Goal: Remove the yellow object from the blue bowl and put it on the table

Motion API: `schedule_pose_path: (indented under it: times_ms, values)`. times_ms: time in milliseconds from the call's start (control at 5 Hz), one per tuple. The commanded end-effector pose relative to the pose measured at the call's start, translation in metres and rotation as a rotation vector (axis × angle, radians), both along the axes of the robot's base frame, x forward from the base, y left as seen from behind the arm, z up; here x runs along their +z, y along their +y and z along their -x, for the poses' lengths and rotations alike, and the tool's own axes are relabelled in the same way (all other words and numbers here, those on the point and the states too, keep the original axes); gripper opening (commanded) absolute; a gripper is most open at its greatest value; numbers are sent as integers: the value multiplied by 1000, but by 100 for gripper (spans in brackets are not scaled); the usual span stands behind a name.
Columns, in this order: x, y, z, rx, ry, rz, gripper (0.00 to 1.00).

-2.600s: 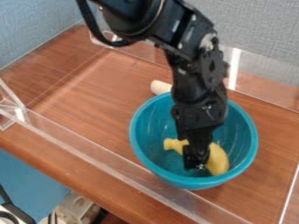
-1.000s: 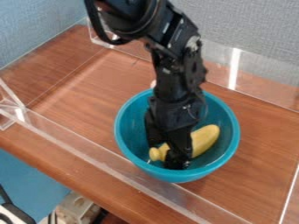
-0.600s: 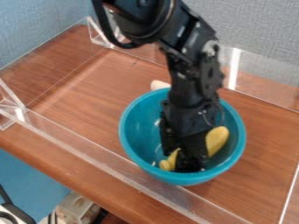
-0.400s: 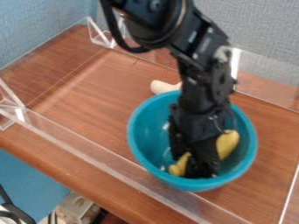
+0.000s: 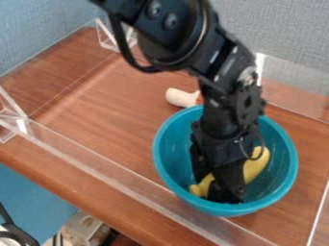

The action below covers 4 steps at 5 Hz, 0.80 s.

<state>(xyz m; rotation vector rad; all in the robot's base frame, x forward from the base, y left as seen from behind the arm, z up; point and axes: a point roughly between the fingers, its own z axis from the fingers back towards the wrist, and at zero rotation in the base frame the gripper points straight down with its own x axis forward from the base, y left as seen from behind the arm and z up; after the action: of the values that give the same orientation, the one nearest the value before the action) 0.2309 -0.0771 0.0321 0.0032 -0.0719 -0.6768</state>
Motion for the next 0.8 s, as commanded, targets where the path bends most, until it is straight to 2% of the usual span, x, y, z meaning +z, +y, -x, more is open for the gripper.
schedule_pose_path:
  times_ms: [0, 200, 400, 600]
  values:
    - [-9, 10, 4, -54, 2, -5, 0]
    - [-14, 17, 8, -101, 7, -13, 0]
    - [2, 21, 16, -59, -9, -30, 0]
    - [20, 17, 17, -48, -30, -40, 0]
